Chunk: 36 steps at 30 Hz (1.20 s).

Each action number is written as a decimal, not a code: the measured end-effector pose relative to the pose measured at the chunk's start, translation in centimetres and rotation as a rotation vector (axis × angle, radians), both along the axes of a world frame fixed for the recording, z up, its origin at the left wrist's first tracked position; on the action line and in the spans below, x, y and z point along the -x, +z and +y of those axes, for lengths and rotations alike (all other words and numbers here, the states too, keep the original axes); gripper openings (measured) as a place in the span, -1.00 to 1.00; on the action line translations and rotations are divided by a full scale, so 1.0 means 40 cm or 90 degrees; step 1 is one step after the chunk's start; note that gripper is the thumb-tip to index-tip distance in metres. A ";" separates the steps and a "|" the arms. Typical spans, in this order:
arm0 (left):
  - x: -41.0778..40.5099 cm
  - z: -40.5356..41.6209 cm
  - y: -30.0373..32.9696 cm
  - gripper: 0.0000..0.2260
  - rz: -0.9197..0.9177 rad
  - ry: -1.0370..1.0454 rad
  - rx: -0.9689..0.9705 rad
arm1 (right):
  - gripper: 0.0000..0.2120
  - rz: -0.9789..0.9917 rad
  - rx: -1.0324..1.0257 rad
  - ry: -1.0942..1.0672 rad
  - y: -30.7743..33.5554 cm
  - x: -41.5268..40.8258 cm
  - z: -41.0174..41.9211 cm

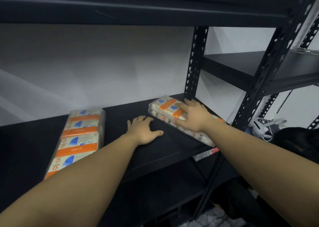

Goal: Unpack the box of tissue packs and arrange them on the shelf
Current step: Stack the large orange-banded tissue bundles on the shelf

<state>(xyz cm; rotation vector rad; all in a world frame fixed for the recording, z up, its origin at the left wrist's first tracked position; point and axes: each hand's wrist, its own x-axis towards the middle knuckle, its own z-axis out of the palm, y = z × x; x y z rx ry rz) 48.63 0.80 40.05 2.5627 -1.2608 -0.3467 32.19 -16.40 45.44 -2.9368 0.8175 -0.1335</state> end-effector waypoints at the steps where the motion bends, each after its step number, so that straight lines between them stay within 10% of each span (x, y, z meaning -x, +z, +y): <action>1: 0.002 0.004 -0.010 -0.22 -0.010 -0.002 0.016 | -0.23 0.005 -0.007 0.013 0.002 -0.014 0.002; 36: -0.006 0.015 -0.035 -0.22 -0.005 0.028 0.095 | -0.41 0.012 -0.053 -0.268 -0.015 -0.205 -0.155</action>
